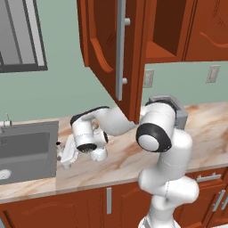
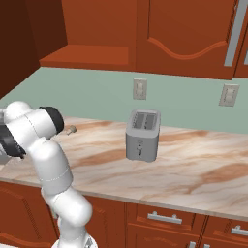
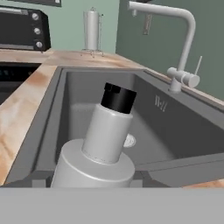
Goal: Open the cabinet. Pick the soap dispenser and place it next to the sink. Then close the cabinet.
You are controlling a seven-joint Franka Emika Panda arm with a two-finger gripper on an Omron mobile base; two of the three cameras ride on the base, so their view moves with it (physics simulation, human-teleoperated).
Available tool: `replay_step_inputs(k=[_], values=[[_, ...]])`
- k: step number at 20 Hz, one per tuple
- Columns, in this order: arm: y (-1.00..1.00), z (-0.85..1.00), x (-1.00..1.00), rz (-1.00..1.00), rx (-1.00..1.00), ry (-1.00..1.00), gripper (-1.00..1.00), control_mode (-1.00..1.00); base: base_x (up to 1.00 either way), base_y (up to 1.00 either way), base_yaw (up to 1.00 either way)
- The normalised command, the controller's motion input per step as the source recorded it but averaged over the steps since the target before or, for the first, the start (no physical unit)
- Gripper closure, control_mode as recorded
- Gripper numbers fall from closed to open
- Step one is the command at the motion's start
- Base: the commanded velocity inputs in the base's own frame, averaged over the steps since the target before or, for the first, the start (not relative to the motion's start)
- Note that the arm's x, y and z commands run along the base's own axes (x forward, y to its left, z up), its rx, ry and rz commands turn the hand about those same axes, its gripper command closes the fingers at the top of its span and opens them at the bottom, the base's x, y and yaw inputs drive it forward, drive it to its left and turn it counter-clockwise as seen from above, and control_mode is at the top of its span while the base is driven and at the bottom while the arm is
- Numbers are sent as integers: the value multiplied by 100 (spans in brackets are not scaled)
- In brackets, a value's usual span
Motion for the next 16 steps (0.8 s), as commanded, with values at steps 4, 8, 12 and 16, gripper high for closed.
replay_step_inputs(k=[4, 8, 12, 16], values=[[-10, -34, -3, 0, 0, -4, 100, -100, 0, 0, 0], [-23, -37, -15, 0, 0, -4, 100, -100, 0, 0, 0], [-11, -38, -15, 0, -2, -4, 100, -100, 0, 0, 0], [0, -37, -13, 0, -5, -3, 100, -100, 0, 0, 0]])
